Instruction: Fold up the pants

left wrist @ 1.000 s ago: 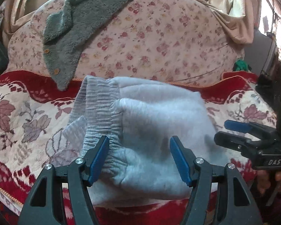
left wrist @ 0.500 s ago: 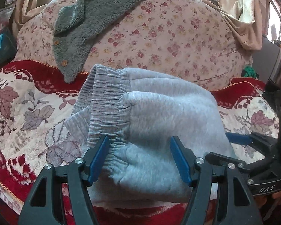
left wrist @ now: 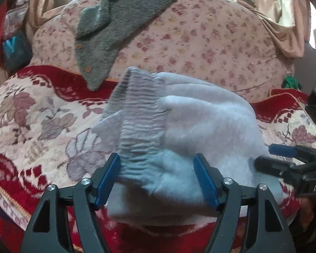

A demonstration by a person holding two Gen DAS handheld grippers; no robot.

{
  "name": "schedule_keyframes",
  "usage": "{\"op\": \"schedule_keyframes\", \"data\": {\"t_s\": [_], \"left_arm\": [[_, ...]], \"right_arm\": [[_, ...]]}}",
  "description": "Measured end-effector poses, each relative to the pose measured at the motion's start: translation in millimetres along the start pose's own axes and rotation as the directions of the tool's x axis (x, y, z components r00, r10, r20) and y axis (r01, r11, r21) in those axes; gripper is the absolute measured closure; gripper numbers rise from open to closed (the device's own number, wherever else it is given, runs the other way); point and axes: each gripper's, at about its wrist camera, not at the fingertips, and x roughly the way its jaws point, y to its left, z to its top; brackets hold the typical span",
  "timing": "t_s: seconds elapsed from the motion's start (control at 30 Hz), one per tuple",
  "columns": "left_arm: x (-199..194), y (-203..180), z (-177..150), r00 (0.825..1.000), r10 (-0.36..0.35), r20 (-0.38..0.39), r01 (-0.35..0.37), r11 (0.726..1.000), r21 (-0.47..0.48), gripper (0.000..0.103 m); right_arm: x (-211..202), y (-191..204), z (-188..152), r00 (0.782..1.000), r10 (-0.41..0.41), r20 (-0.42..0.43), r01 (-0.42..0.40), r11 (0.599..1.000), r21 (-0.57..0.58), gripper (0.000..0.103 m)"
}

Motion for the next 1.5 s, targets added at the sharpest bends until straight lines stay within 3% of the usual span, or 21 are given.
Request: {"op": "schedule_keyframes", "data": {"t_s": [0.07, 0.2, 0.43, 0.7, 0.93, 1.17, 1.37, 1.5], "left_arm": [[-2.6, 8.6, -1.0, 1.0, -0.002, -0.014, 0.001, 0.999, -0.036, 0.025], [-5.2, 18.5, -2.5, 0.999, -0.012, -0.031, 0.009, 0.997, -0.074, 0.024], [-21.7, 10.5, 5.0, 1.0, -0.004, 0.009, 0.005, 0.999, -0.046, 0.024], [-35.9, 26.9, 16.9, 0.999, 0.005, 0.038, -0.001, 0.996, -0.092, 0.02], [-32.4, 37.5, 24.9, 0.992, -0.114, 0.046, 0.12, 0.982, -0.145, 0.01], [-6.9, 50.4, 23.5, 0.983, -0.186, -0.002, 0.181, 0.958, -0.221, 0.01], [10.4, 56.0, 21.3, 0.981, -0.192, -0.027, 0.181, 0.957, -0.228, 0.01], [21.8, 57.8, 21.7, 0.976, -0.213, -0.05, 0.197, 0.954, -0.226, 0.01]], "right_arm": [[-3.2, -3.0, 0.3, 1.0, -0.002, 0.006, 0.002, 1.0, 0.009, 0.008], [-10.2, -7.4, 0.9, 1.0, 0.003, 0.021, -0.004, 1.0, 0.021, 0.008], [-16.1, -19.8, -0.1, 1.0, 0.013, 0.02, -0.015, 0.998, 0.066, 0.006], [-25.3, -32.0, -1.5, 0.999, 0.026, 0.033, -0.028, 0.996, 0.084, 0.002], [-27.4, -52.5, -3.1, 0.999, 0.048, 0.025, -0.051, 0.992, 0.117, 0.0], [-15.5, -84.4, -9.3, 0.992, 0.127, 0.019, -0.128, 0.965, 0.229, 0.0], [2.5, -95.2, -9.1, 0.978, 0.208, -0.006, -0.199, 0.942, 0.27, 0.0], [12.6, -94.4, -5.5, 0.976, 0.218, -0.015, -0.207, 0.945, 0.254, 0.0]]}}
